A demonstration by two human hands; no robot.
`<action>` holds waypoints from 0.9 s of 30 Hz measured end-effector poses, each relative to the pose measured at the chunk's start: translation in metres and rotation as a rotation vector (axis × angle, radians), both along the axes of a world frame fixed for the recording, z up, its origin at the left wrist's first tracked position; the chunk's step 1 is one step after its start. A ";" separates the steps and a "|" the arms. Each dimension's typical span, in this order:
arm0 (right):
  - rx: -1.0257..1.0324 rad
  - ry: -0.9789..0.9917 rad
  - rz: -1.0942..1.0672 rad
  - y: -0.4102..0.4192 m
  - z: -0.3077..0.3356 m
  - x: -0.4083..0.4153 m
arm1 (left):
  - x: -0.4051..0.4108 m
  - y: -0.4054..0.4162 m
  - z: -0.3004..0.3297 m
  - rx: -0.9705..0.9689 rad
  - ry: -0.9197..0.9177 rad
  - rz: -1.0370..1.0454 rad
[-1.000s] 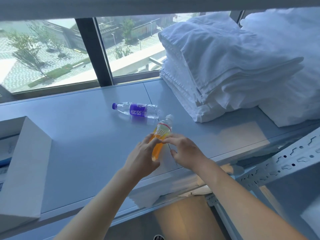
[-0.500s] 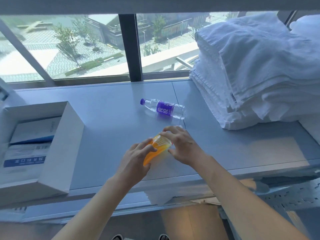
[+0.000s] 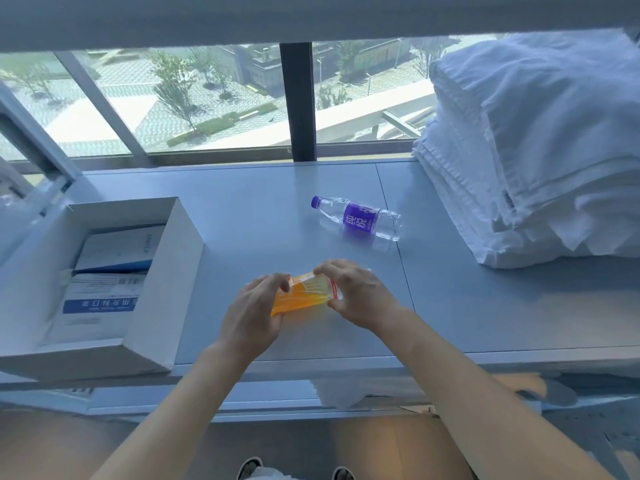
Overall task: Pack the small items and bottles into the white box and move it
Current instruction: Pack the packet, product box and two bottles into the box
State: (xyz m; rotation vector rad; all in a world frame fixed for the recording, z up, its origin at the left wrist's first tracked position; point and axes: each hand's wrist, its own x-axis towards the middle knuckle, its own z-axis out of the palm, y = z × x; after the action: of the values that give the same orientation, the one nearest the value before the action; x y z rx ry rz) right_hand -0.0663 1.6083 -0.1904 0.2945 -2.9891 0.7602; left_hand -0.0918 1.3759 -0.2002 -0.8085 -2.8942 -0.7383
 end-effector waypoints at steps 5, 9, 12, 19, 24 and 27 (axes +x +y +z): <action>0.026 0.028 0.004 -0.005 -0.001 0.004 | -0.004 -0.003 0.004 -0.117 0.022 -0.027; 0.064 0.004 -0.003 -0.007 0.007 0.006 | -0.006 -0.007 0.008 -0.141 -0.008 -0.041; 0.078 0.001 0.005 -0.014 0.014 0.006 | -0.003 -0.015 0.013 -0.138 -0.002 -0.049; 0.074 0.097 0.035 -0.043 0.052 -0.017 | -0.011 -0.047 0.051 -0.076 0.152 0.008; 0.095 0.195 0.106 -0.078 0.092 -0.043 | -0.020 -0.085 0.087 -0.032 0.272 0.063; 0.092 0.232 0.155 -0.106 0.113 -0.058 | -0.022 -0.113 0.099 -0.001 0.322 0.123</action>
State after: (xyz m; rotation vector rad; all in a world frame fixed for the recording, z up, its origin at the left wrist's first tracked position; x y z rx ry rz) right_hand -0.1239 1.5023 -0.0775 0.5822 -2.8094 0.5559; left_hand -0.1141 1.2624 -0.1011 -0.6706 -2.6275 -0.5379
